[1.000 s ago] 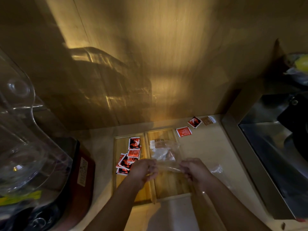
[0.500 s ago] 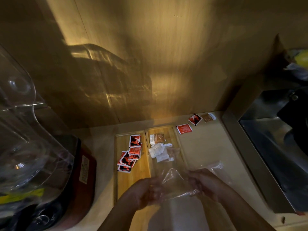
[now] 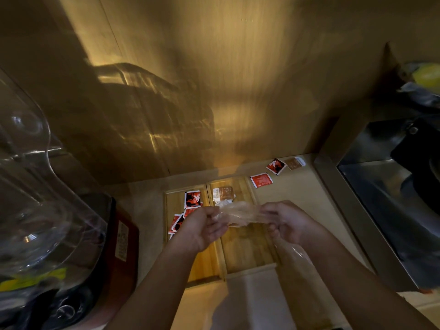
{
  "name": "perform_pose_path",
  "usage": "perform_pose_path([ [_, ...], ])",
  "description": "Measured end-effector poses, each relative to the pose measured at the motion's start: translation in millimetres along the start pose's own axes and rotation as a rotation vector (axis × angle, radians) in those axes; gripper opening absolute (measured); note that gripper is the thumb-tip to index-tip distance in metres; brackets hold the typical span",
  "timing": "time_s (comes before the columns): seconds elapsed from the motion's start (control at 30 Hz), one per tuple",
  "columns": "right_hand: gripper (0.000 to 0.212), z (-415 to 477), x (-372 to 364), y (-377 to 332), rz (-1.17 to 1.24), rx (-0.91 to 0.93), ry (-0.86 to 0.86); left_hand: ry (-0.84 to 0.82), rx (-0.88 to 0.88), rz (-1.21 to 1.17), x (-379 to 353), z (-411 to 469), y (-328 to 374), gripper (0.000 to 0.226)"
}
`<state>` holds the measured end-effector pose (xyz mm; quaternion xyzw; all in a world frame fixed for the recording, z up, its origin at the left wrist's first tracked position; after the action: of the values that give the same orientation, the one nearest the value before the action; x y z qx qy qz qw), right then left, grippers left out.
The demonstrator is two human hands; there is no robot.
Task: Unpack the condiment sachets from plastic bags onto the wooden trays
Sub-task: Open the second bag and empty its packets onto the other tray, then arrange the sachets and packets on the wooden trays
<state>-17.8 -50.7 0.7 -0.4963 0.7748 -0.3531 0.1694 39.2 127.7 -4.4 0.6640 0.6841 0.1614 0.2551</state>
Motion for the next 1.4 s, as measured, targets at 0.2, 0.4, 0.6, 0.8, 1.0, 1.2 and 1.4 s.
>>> perform_pose_path([
  [0.2,0.023,-13,16,-1,-0.021,0.130,-0.051,-0.060,-0.064,0.070,-7,-22,-9,0.010],
  [0.4,0.016,-22,64,21,-0.097,0.231,-0.013,-0.096,-0.275,0.318,-37,-32,-29,0.015],
  [0.6,0.022,-15,132,44,-0.056,0.296,0.235,-0.115,-0.245,0.289,-85,-18,-71,0.036],
  [0.8,0.031,0,170,91,0.021,0.246,0.389,-0.061,-0.205,0.372,-111,6,-125,0.028],
  [1.0,0.037,23,175,124,-0.069,0.219,0.420,0.022,-0.338,0.530,-110,34,-150,0.050],
  [1.2,0.038,41,184,143,-0.191,0.165,0.330,0.036,-0.351,0.702,-111,36,-154,0.035],
  [1.4,0.037,44,191,124,-0.457,0.217,0.261,-0.028,-0.331,0.887,-113,29,-138,0.041],
])
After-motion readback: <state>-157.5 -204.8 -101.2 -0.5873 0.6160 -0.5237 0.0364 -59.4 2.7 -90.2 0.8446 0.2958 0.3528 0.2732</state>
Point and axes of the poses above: each hand's wrist, its own z-axis towards the middle knuckle, its own x-axis out of the back of the hand, y = z × x, the point moved 6 cm from there along z, towards the middle knuckle, and after that the axes turned 11 degrees about y, right-handed, at the moved point
